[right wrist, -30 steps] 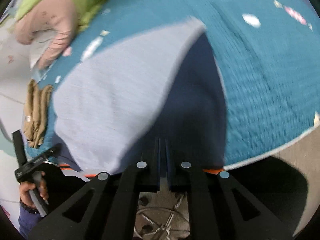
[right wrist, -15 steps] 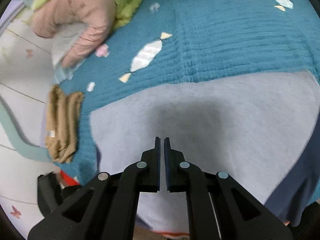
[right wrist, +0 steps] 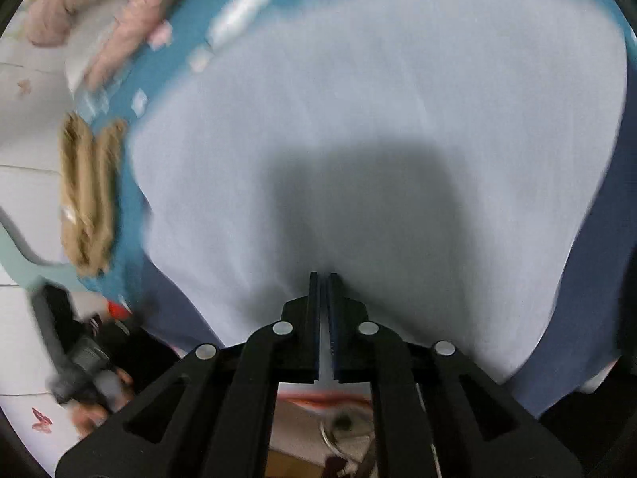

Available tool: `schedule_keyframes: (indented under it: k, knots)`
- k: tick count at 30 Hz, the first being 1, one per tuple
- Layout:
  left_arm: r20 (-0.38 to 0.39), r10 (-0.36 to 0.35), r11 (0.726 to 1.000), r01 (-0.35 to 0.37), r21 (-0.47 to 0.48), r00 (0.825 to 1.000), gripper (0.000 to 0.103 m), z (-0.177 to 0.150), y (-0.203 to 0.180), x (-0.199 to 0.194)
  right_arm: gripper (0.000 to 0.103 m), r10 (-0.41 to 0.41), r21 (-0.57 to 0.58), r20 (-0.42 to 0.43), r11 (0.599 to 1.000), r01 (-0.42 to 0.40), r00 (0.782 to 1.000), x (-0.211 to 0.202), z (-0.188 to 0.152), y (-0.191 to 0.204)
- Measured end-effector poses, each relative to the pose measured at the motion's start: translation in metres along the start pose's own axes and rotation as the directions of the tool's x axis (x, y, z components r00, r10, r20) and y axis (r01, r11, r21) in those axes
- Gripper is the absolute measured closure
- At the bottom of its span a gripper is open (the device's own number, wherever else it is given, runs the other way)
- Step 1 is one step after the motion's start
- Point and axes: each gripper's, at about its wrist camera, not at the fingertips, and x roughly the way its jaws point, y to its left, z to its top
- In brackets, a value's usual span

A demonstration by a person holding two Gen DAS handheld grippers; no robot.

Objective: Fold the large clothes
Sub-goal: 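Release the hem and smooth the folded jacket with both grippers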

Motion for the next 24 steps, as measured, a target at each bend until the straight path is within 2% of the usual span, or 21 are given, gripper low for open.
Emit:
schedule_keyframes:
  k: [3,7,10,12,13,14,16,18,21,24]
  knots:
    - [-0.011,0.038,0.999,-0.038,0.016,0.999,0.013,-0.002,-0.009,0.007,0.103,0.047,0.02,0.063,0.999,-0.049,0.997,0.009,-0.004,-0.01]
    - [-0.029,0.071,0.996,-0.07,0.052,0.997,0.013,-0.003,-0.024,0.016,0.103,0.021,-0.02,0.062,1.0,-0.02,0.998,0.007,-0.004,-0.004]
    - [-0.012,0.121,0.991,-0.12,0.06,0.993,0.029,-0.005,-0.026,0.016,0.1,0.069,-0.023,0.085,0.997,-0.067,0.994,0.0,-0.009,-0.011]
    - [-0.016,0.108,0.992,-0.107,0.06,0.994,0.045,-0.007,-0.027,0.012,0.097,0.086,-0.045,0.119,0.996,-0.081,0.989,-0.011,-0.02,-0.008]
    - [-0.023,0.096,0.993,-0.094,0.064,0.995,0.054,-0.007,-0.027,0.011,0.094,0.068,-0.071,0.131,0.996,-0.059,0.989,-0.016,-0.024,-0.005]
    - [-0.042,0.056,0.996,-0.053,0.067,0.998,0.067,-0.008,-0.029,0.012,0.094,0.054,-0.11,0.154,0.993,-0.037,0.987,-0.02,-0.03,0.001]
    - [-0.041,0.079,0.993,-0.075,0.092,0.996,0.068,-0.009,-0.035,0.013,0.09,0.056,-0.194,0.193,0.981,-0.018,0.98,-0.028,-0.043,0.015]
    - [-0.037,0.071,0.994,-0.067,0.089,0.997,0.074,-0.008,-0.035,0.014,0.084,0.054,-0.278,0.234,0.961,0.013,0.971,-0.034,-0.061,0.034]
    - [-0.021,0.017,0.998,-0.015,0.068,1.0,0.087,-0.006,-0.034,0.002,0.074,0.074,-0.381,0.266,0.924,0.034,0.961,-0.035,-0.079,0.059]
    - [0.005,-0.061,0.995,0.06,0.08,0.998,0.09,-0.003,-0.043,-0.018,0.065,0.117,-0.491,0.287,0.87,0.041,0.951,-0.035,-0.1,0.087]
